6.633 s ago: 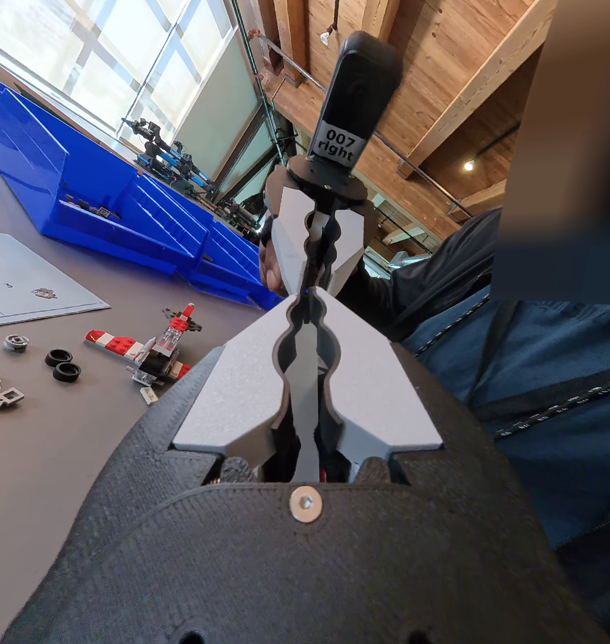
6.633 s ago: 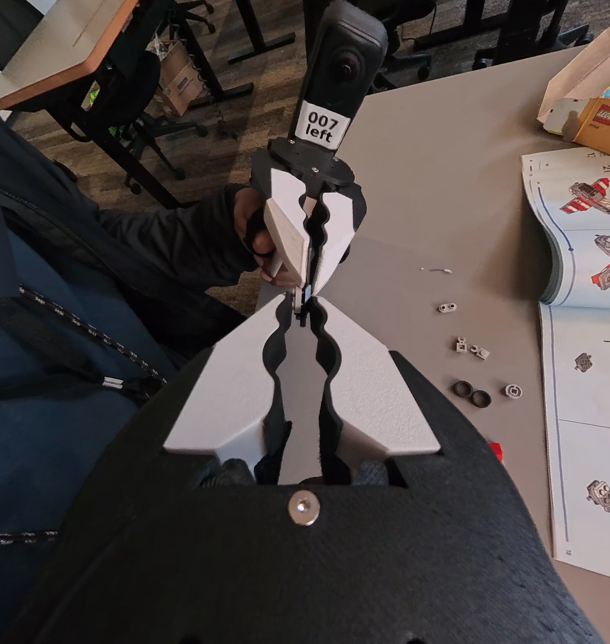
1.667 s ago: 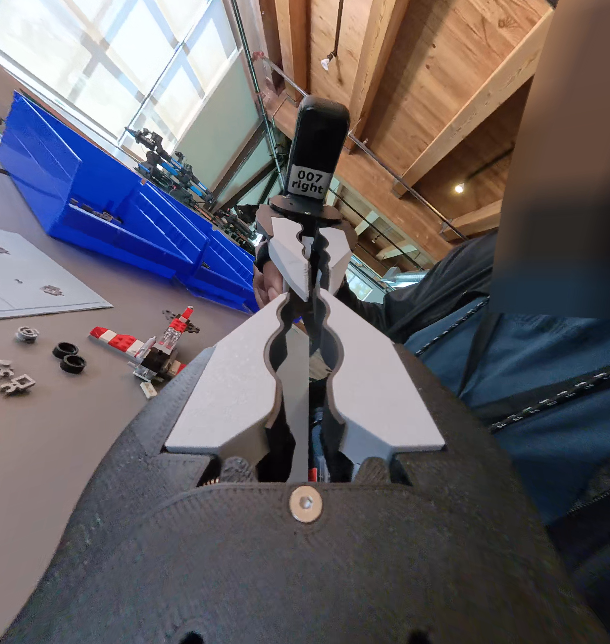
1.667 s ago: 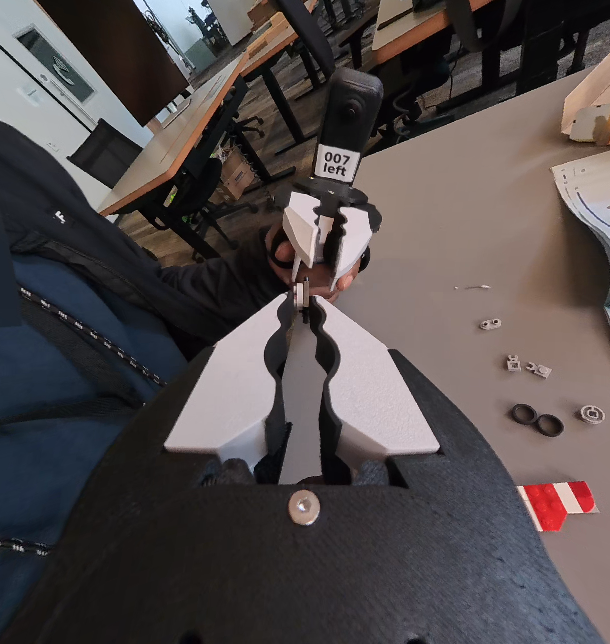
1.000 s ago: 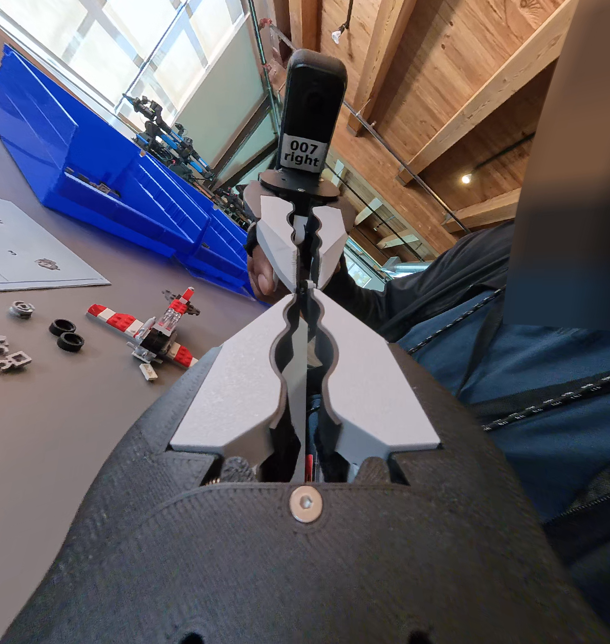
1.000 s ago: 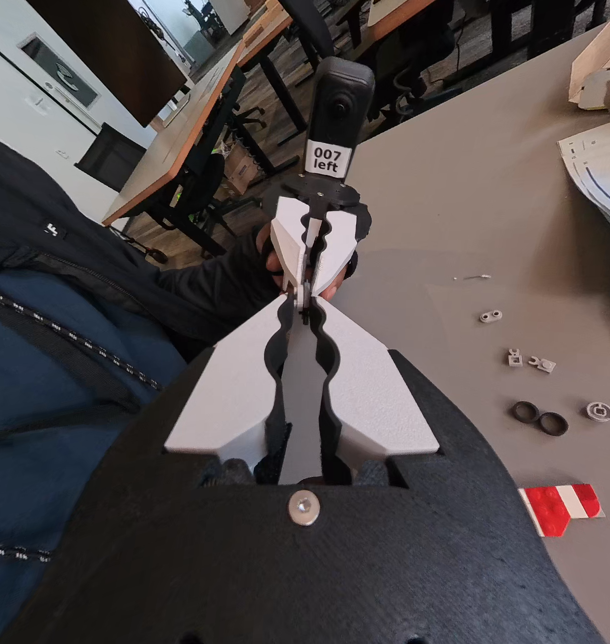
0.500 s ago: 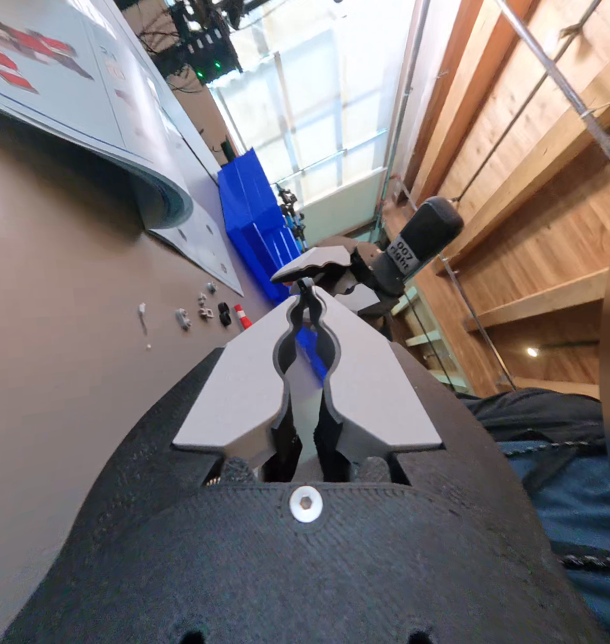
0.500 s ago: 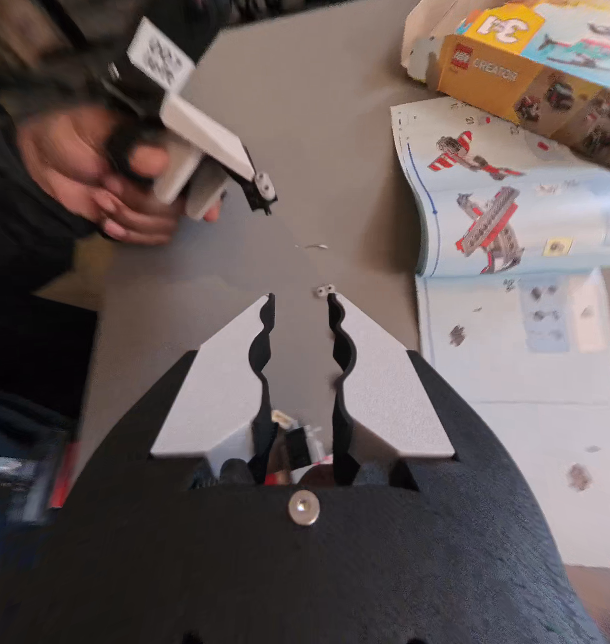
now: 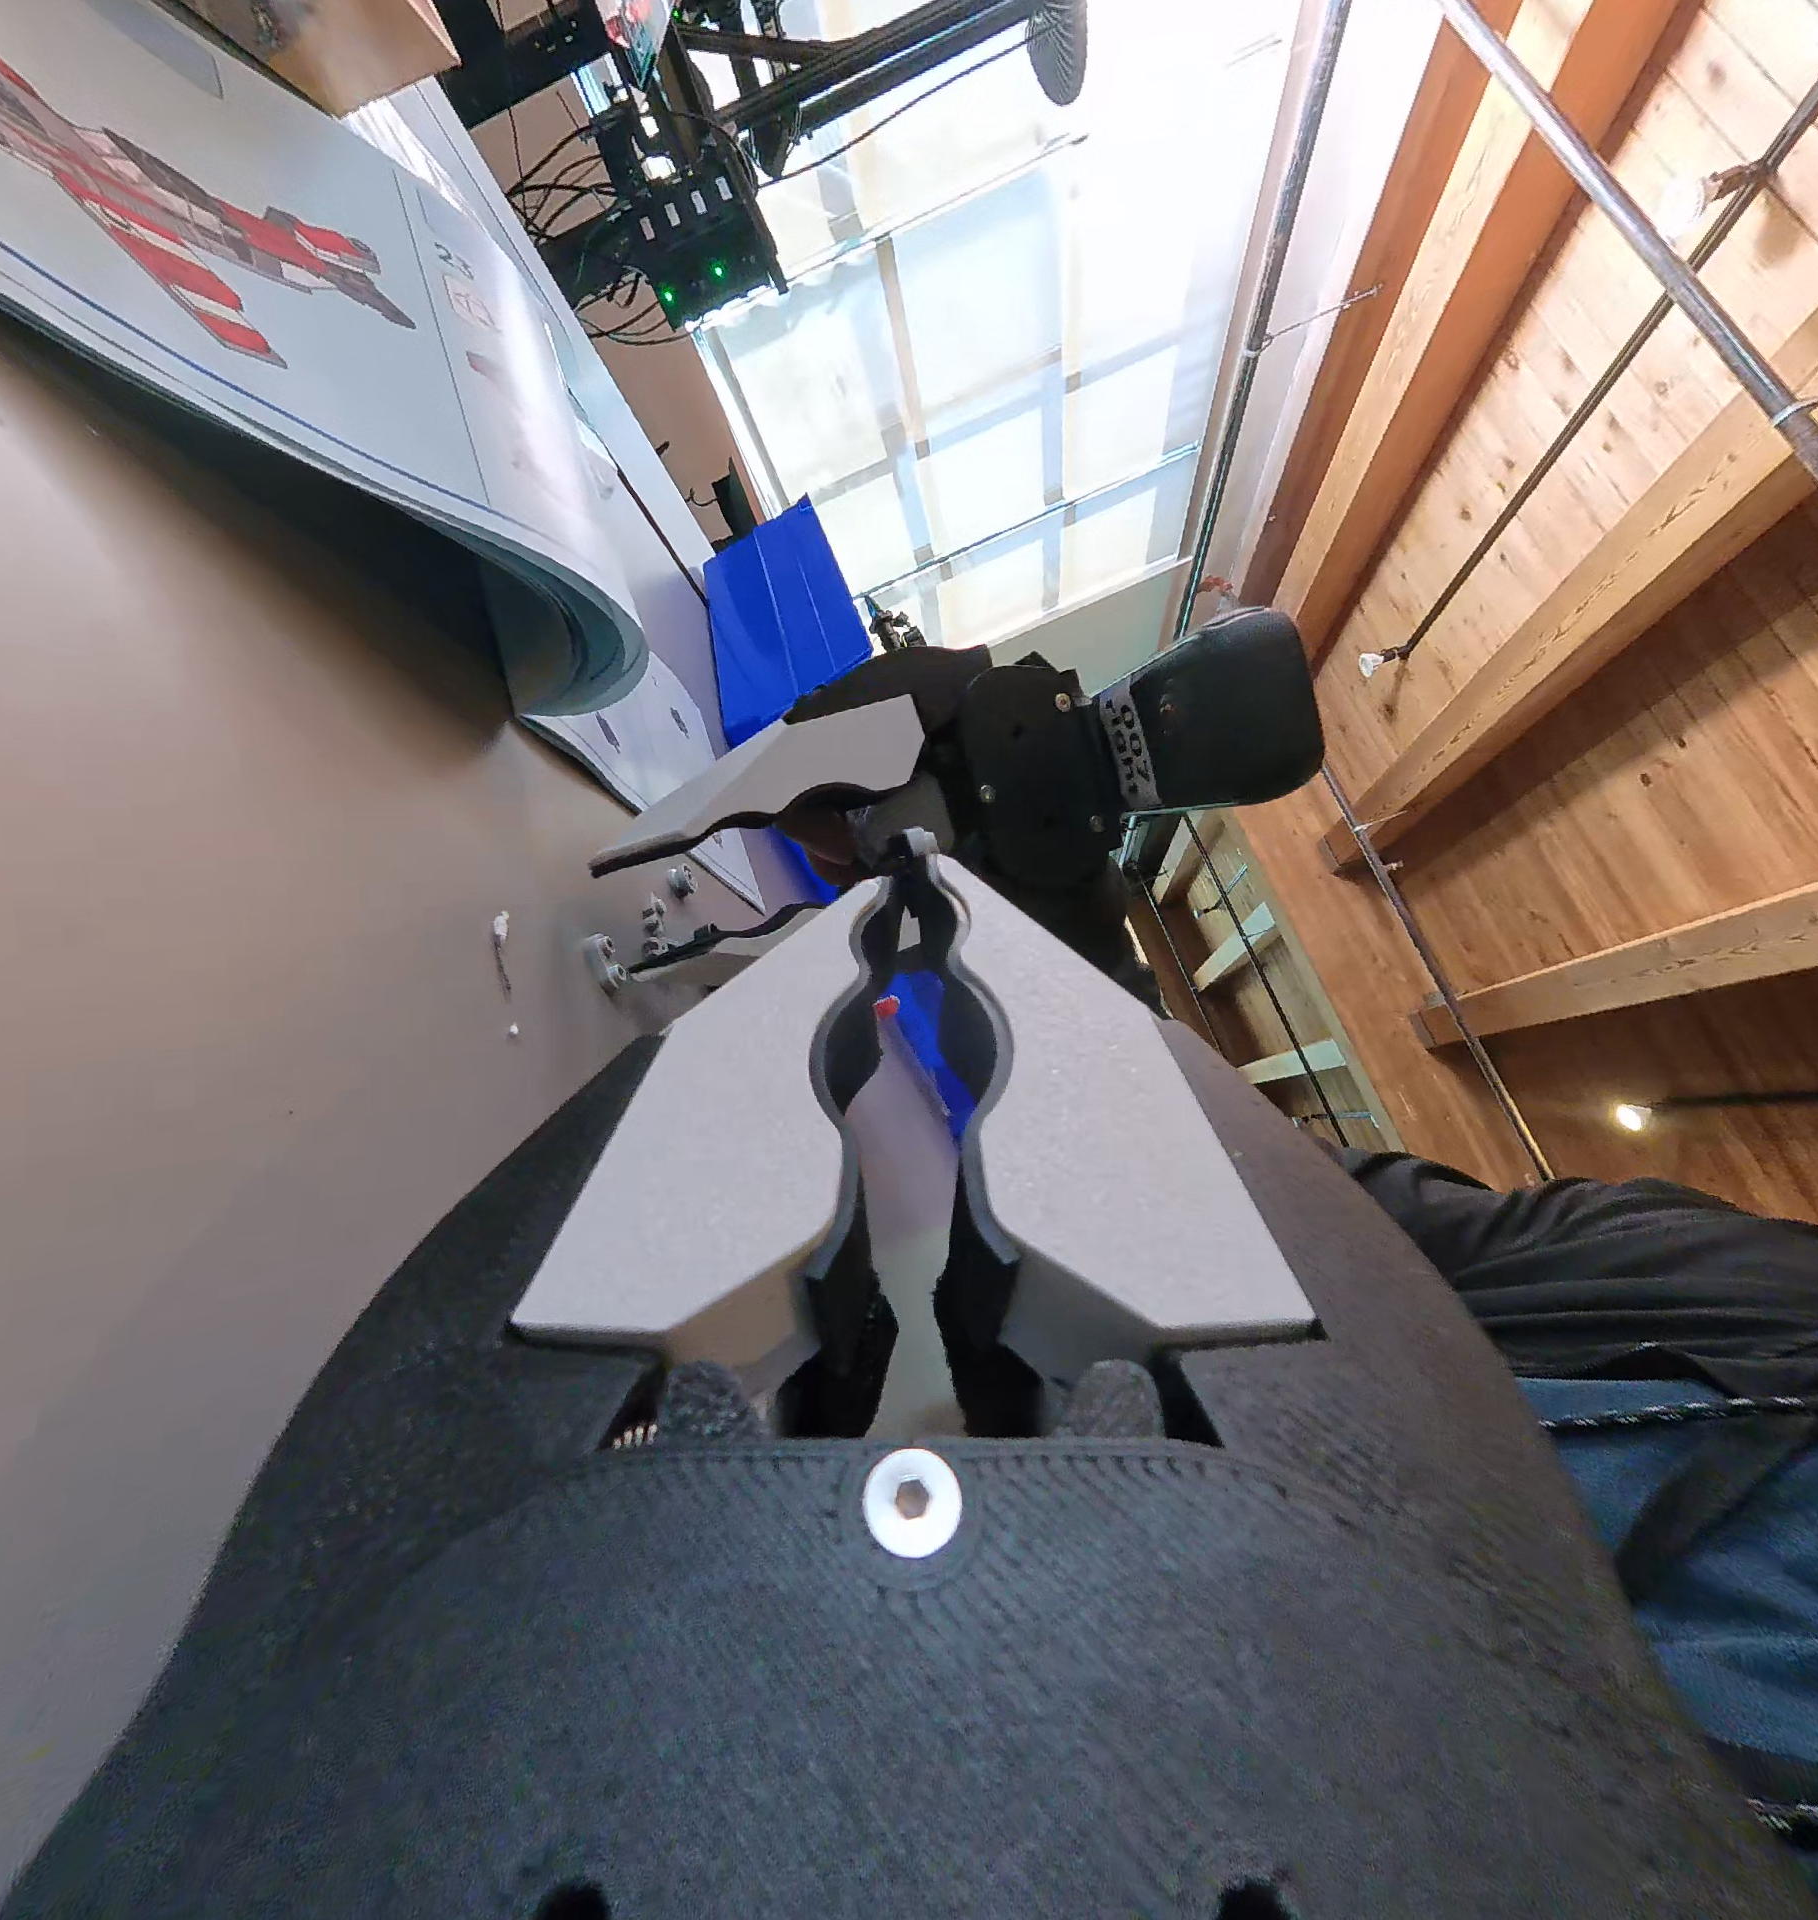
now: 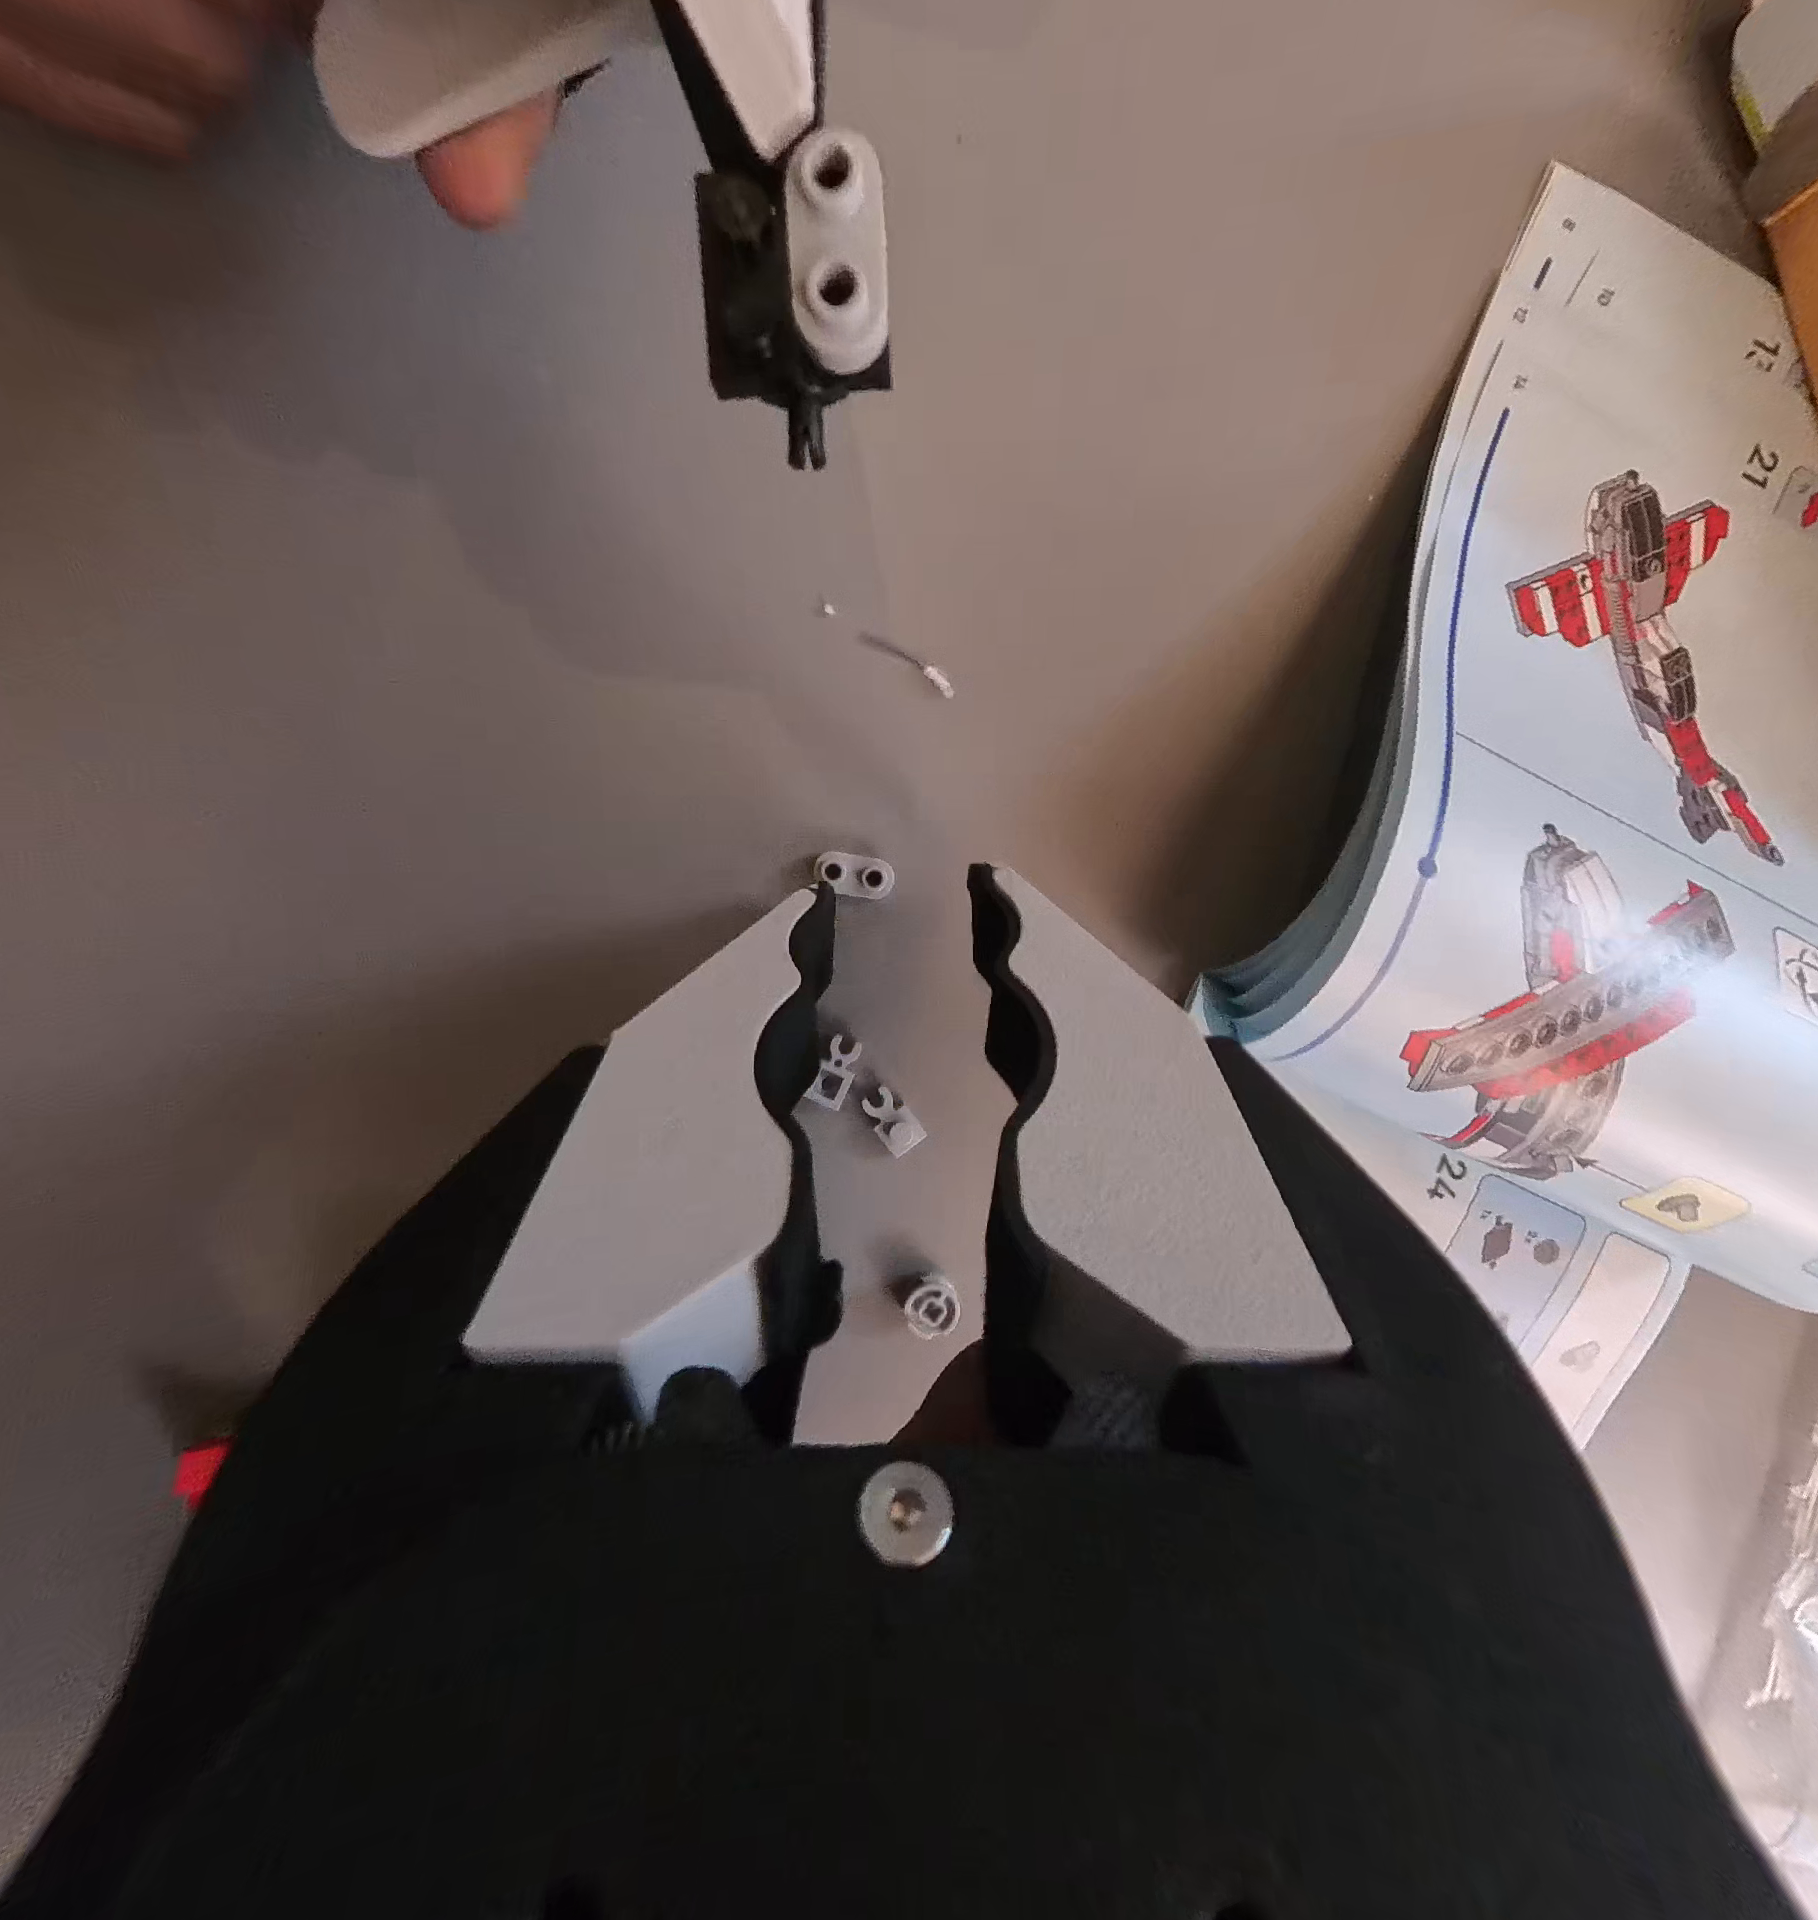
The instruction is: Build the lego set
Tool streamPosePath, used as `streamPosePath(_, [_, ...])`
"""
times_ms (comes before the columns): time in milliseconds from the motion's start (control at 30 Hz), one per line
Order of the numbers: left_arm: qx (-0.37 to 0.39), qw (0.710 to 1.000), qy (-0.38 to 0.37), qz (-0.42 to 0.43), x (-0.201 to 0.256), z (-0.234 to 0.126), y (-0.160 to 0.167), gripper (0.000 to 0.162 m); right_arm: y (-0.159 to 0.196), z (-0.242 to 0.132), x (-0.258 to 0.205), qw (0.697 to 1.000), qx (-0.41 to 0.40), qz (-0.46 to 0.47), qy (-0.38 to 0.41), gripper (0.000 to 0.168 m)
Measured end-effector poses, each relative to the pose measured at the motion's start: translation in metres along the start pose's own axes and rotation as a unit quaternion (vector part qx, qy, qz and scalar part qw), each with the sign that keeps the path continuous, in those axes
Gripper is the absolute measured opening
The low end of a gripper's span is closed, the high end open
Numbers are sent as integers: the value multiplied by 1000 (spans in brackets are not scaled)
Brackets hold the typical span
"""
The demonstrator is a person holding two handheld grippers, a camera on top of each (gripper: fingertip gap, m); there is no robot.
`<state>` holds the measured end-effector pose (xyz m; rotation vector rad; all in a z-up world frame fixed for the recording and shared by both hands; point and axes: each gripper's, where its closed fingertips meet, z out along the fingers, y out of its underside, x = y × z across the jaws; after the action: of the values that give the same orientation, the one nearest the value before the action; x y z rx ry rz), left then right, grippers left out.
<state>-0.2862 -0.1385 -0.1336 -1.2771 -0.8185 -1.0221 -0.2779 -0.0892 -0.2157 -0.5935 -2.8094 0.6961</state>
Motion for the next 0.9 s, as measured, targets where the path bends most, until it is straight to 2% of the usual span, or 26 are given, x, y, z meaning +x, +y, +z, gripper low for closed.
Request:
streamPosePath(433, [4,1000,1,-12,-2,-1,-2,2,-5,7,-4,1000,-2,-5,15,17])
streamPosePath(600, [7,999,-14,-32,-8,-1,0,2,-1,6,-6,1000,-6,5,0,8])
streamPosePath(900, [17,999,-19,-46,-11,-1,-1,2,-5,4,-12,1000,2,16,-11,7])
